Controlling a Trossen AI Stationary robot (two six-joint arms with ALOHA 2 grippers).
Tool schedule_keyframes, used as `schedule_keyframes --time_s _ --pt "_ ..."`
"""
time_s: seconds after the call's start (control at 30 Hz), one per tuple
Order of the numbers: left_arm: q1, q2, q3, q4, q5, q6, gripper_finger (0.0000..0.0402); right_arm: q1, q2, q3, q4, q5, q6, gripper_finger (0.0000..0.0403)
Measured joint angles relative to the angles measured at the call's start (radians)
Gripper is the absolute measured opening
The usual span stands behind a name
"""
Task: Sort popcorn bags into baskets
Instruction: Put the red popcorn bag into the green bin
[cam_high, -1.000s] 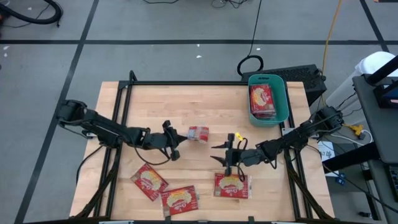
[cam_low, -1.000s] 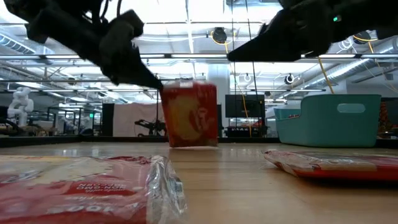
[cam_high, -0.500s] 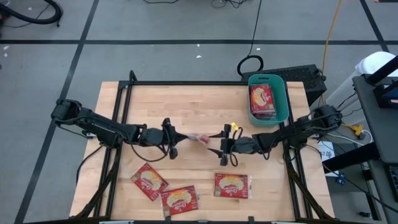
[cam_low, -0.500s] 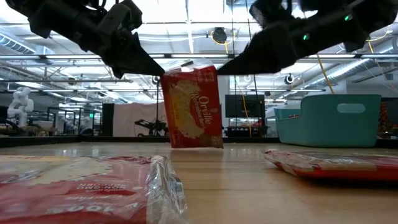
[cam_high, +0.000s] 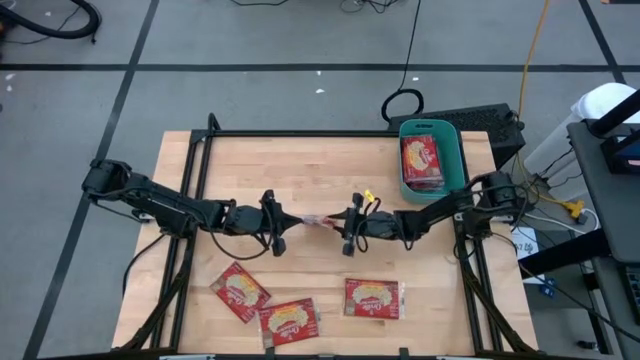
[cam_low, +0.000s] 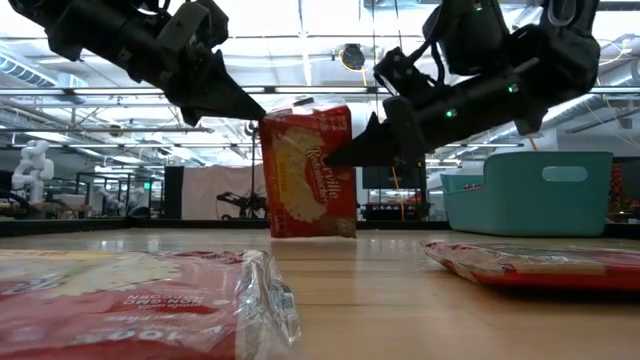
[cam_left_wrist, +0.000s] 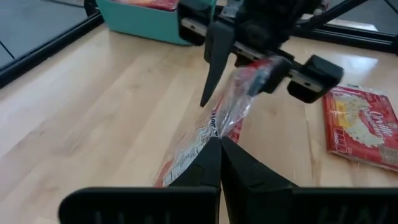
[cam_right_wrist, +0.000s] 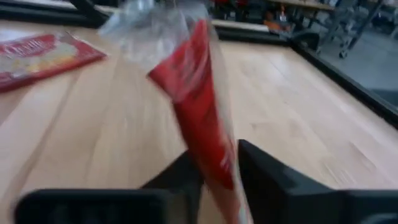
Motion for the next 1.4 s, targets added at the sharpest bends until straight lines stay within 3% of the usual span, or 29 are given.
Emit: schedule_keyframes --time_s 0.17,0.33,0.57,0.7,0.83,1.13,1.4 --pt "0.001 0.0 0.0 0.064 -0.011 0.093 0.0014 -0.024 -0.09 0.002 -0.159 -0.012 0.037 0.0011" --pt "0.0 -0.001 0.001 0.18 -0.016 0.222 0.0058 -0.068 -0.25 -0.001 -0.35 -0.077 0.083 0.0026" --pt "0.005 -0.001 0.001 0.27 -0.148 0.25 0.0126 -0.173 -0.576 0.011 -0.781 -0.131 0.215 0.0009" --pt "0.016 -0.001 0.001 0.249 -0.15 0.237 0.0145 -0.278 -0.754 0.065 -0.98 -0.131 0.228 0.0009" --pt "0.021 -0.001 0.001 0.245 -0.15 0.2 0.0147 -0.432 -0.867 0.161 -1.23 -0.21 0.197 0.0022" --pt "0.017 -0.001 0.001 0.244 -0.098 0.182 0.0147 -0.815 -0.873 0.433 -1.72 -0.406 0.092 0.0019" --pt "0.005 -0.001 0.001 0.244 -0.088 0.159 0.0147 -1.092 -0.762 0.5 -1.855 -0.584 -0.008 0.0019"
